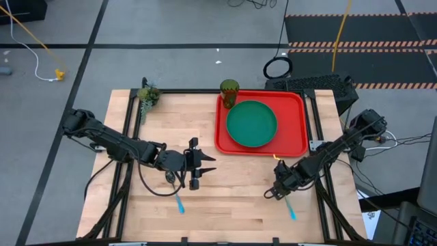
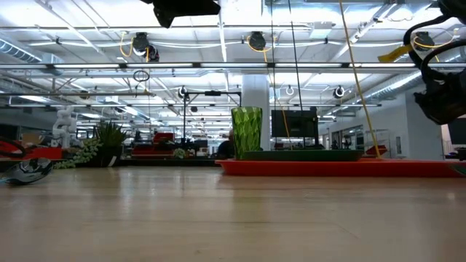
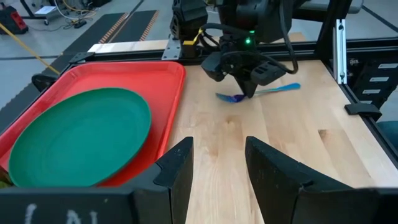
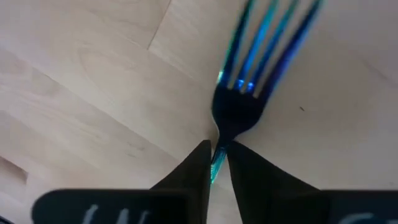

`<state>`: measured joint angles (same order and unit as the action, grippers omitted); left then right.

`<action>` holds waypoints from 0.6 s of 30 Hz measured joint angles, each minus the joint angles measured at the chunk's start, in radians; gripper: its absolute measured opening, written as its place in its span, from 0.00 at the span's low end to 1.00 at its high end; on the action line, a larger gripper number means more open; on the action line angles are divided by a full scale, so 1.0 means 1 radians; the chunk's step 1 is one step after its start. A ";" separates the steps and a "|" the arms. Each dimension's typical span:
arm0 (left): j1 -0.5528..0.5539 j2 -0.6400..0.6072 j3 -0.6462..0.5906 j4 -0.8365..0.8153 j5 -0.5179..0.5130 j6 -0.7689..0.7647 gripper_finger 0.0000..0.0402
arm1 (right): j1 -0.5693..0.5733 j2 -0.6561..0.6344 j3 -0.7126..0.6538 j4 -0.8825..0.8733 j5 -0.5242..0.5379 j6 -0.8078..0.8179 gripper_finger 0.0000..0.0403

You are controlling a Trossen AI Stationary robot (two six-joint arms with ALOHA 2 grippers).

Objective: Pick and place plate/cup/fork/spoon on tray
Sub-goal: Put the blue fork on the right side of the plate on the red tray

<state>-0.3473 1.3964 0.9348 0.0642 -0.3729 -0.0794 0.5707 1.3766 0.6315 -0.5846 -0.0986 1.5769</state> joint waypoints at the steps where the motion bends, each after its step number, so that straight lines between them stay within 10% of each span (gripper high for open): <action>1: 0.000 0.000 0.000 0.002 0.000 0.000 0.37 | -0.003 0.000 0.000 0.000 0.000 -0.009 0.11; 18: 0.000 0.000 0.000 0.016 0.000 0.018 0.37 | -0.013 -0.021 -0.002 -0.008 0.115 -0.133 0.03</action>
<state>-0.3473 1.3964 0.9348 0.0807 -0.3729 -0.0610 0.5575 1.3556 0.6296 -0.5922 0.0167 1.4443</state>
